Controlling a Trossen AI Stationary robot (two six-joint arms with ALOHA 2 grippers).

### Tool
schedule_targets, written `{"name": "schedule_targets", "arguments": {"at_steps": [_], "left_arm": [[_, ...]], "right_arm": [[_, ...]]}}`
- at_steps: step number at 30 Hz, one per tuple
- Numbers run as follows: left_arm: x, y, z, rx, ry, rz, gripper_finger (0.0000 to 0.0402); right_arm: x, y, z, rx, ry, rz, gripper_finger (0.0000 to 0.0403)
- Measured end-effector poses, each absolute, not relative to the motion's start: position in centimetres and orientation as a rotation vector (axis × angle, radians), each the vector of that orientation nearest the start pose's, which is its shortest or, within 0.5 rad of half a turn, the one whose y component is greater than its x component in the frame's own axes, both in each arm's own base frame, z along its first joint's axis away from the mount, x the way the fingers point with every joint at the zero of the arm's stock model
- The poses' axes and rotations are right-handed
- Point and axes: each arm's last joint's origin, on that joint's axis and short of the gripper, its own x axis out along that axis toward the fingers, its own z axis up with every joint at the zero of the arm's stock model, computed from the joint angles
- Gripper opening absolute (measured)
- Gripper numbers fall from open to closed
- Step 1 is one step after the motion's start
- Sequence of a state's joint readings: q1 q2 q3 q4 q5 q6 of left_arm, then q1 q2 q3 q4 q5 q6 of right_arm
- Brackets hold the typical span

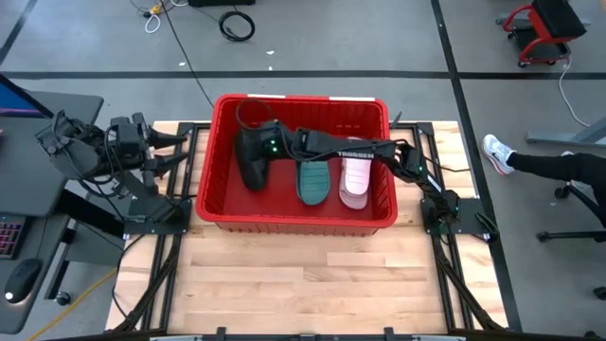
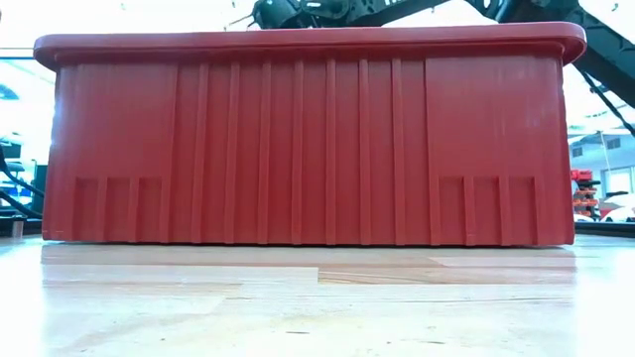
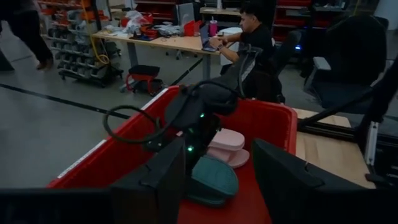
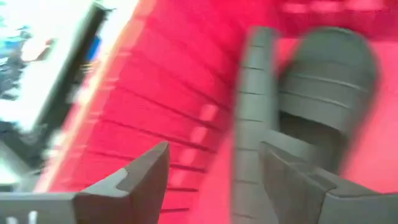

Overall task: Pick and place slides into bin
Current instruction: Put the black slide in the red bin

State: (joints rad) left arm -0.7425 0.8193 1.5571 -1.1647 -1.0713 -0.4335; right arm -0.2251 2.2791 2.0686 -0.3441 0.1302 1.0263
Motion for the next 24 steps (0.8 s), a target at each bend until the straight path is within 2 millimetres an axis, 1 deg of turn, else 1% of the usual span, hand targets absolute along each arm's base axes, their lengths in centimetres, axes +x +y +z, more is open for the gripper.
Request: {"name": "schedule_targets", "arguments": {"at_steps": [5, 10, 14, 16, 18, 20, 21, 24], "left_arm": [[5.8, -1.8, 47.2, -0.090, 0.184, 0.377, 0.0190], [5.8, -1.9, 47.3, -0.100, 0.174, 0.376, 0.0184], [5.9, -2.0, 47.6, -0.096, 0.160, 0.374, 0.0184], [6.0, -2.0, 47.7, -0.091, 0.152, 0.381, 0.0186], [6.2, -2.2, 47.7, -0.079, 0.150, 0.389, 0.0187], [6.3, -2.3, 47.8, -0.078, 0.147, 0.394, 0.0187], [6.5, -2.4, 47.7, -0.077, 0.149, 0.395, 0.0186], [6.7, -2.7, 47.7, -0.075, 0.153, 0.398, 0.0183]], "right_arm": [[51.8, -11.8, 27.0, 0.995, 0.269, -0.467, 0.0239], [51.9, -11.4, 26.8, 1.007, 0.319, -0.395, 0.0227], [52.4, -10.5, 25.5, 1.010, 0.385, -0.360, 0.0219], [53.0, -10.1, 24.3, 1.019, 0.399, -0.330, 0.0217], [53.4, -10.0, 22.7, 1.035, 0.456, -0.314, 0.0216], [53.5, -10.1, 21.2, 1.028, 0.493, -0.359, 0.0215], [53.3, -10.1, 20.9, 1.015, 0.514, -0.391, 0.0215], [53.1, -10.4, 20.9, 0.965, 0.493, -0.481, 0.0213]]}}
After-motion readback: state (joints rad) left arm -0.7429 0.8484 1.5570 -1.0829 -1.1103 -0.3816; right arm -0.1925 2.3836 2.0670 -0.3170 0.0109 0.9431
